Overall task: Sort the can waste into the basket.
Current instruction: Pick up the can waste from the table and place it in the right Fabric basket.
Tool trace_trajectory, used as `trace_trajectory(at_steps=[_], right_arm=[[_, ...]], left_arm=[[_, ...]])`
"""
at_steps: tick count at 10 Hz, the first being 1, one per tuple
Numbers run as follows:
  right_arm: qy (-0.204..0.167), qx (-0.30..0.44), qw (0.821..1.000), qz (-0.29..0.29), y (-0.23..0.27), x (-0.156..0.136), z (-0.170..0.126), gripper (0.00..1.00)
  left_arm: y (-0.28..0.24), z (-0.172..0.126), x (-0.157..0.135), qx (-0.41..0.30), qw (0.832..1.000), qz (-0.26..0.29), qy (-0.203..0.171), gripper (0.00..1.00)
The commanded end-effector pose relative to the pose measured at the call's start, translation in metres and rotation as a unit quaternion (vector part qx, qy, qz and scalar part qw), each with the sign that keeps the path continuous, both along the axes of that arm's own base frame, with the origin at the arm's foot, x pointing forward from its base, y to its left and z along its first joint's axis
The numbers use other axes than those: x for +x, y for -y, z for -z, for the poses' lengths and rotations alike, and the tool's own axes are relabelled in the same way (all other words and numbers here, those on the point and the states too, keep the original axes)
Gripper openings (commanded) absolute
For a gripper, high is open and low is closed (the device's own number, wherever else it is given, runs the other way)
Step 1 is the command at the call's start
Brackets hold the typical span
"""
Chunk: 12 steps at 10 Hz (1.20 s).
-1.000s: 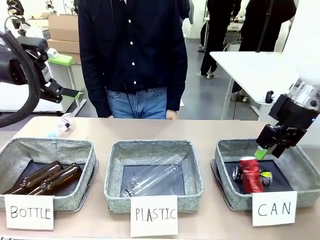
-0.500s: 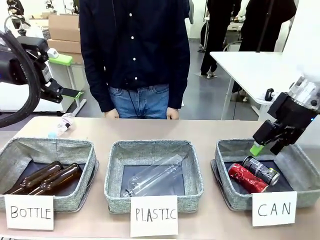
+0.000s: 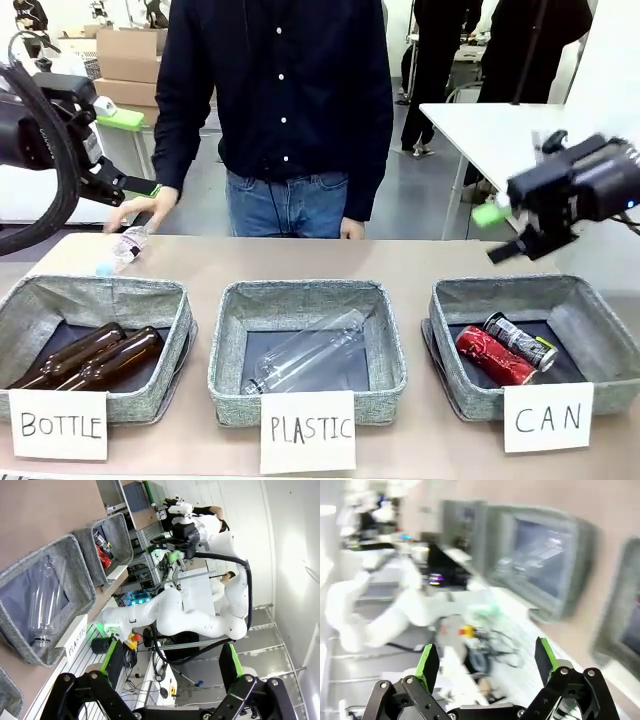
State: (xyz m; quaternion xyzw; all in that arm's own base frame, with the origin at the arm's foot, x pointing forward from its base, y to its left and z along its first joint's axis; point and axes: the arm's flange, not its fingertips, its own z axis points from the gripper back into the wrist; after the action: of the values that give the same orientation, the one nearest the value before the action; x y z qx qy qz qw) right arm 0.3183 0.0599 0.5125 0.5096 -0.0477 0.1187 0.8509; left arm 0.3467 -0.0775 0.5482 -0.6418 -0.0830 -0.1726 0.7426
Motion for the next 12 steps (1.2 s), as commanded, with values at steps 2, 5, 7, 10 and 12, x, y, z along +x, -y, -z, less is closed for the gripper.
trace_trajectory(at_steps=[2,5,7,10,12], right_arm=[[-0.017,0.341,0.938,-0.058,-0.014,0.000,-0.004,1.00],[0.004,0.246,0.968,-0.039,-0.017,-0.005,-0.026,1.00],[0.004,0.246,0.968,-0.039,-0.017,-0.005,-0.026,1.00],[0.004,0.246,0.968,-0.039,-0.017,-0.005,-0.026,1.00],[0.004,0.246,0.968,-0.039,-0.017,-0.005,-0.026,1.00]], left_arm=[[0.001,-0.003,-0.001,-0.011,1.000,0.000,0.001,1.00],[0.001,-0.003,-0.001,-0.011,1.000,0.000,0.001,1.00],[0.001,-0.003,-0.001,-0.011,1.000,0.000,0.001,1.00],[0.001,-0.003,-0.001,-0.011,1.000,0.000,0.001,1.00],[0.001,-0.003,-0.001,-0.011,1.000,0.000,0.001,1.00]])
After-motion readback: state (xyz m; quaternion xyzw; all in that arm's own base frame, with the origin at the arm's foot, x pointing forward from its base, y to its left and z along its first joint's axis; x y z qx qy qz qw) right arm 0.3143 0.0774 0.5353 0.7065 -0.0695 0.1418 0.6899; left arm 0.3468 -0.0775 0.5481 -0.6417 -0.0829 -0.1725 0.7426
